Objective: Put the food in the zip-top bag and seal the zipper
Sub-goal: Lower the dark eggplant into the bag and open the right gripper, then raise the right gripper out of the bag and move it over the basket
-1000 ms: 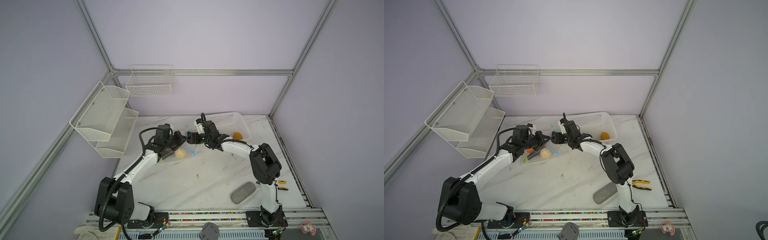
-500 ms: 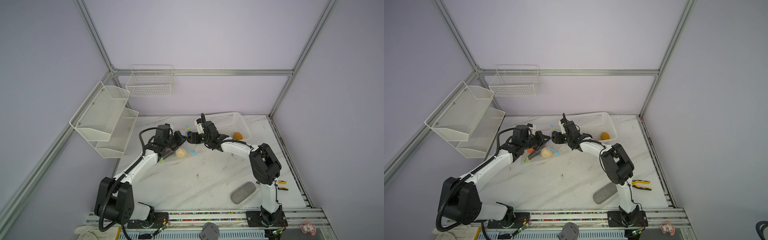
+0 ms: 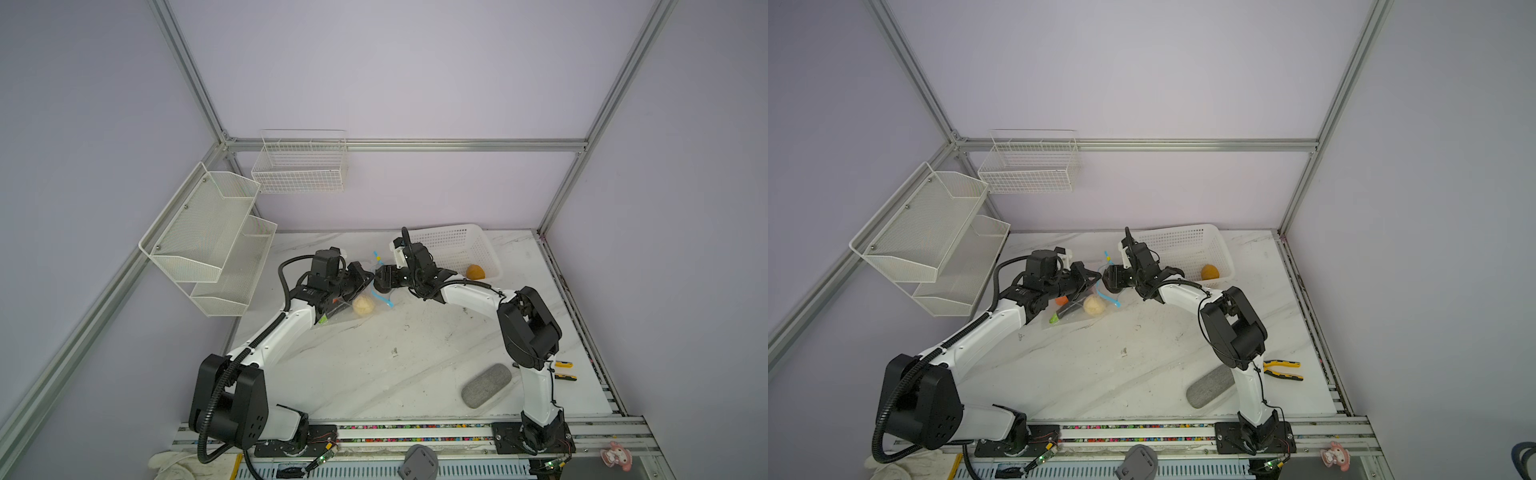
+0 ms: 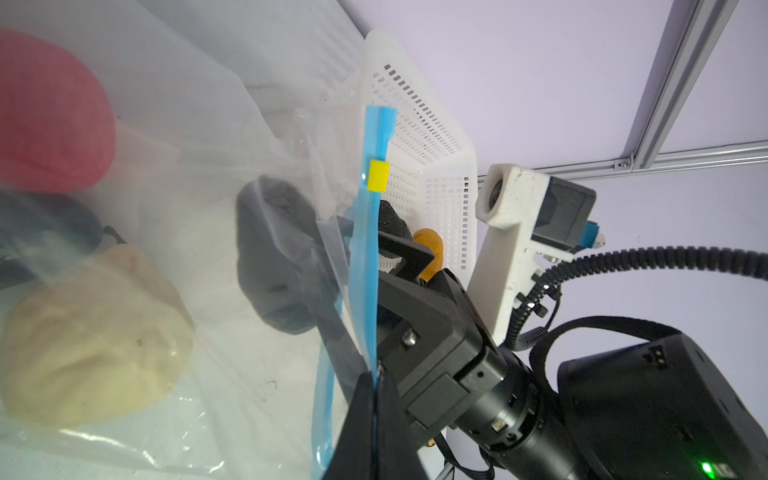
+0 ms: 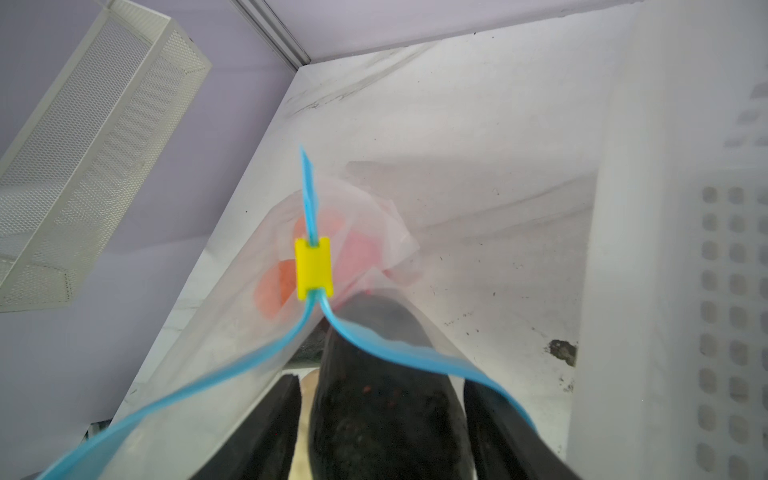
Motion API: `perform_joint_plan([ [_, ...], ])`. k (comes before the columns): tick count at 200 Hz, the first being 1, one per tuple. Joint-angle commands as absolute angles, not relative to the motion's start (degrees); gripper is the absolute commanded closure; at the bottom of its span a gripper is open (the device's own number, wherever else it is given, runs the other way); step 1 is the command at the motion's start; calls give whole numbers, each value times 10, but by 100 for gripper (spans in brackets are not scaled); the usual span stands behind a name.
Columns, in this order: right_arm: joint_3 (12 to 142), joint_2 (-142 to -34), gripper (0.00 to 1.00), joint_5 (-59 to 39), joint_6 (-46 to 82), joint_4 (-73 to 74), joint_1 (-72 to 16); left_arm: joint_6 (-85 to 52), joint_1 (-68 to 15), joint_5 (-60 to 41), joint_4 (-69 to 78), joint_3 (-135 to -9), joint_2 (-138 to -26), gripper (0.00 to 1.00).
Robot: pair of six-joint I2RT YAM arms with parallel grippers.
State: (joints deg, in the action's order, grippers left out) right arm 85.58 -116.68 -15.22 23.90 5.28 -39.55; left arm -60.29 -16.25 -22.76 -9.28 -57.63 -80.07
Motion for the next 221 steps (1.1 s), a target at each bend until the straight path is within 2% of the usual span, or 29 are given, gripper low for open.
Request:
perform_joint_plan([
  [1, 857, -1176, 32, -140, 241, 59, -398, -590, -163, -242, -73, -598, -791, 100],
  [113, 860, -1170, 33, -140, 242, 52, -403, -588, -162, -240, -73, -595, -789, 100],
  [221, 810, -1067, 33, -117, 246, 13, -403, -589, -163, -239, -70, -589, -791, 100],
])
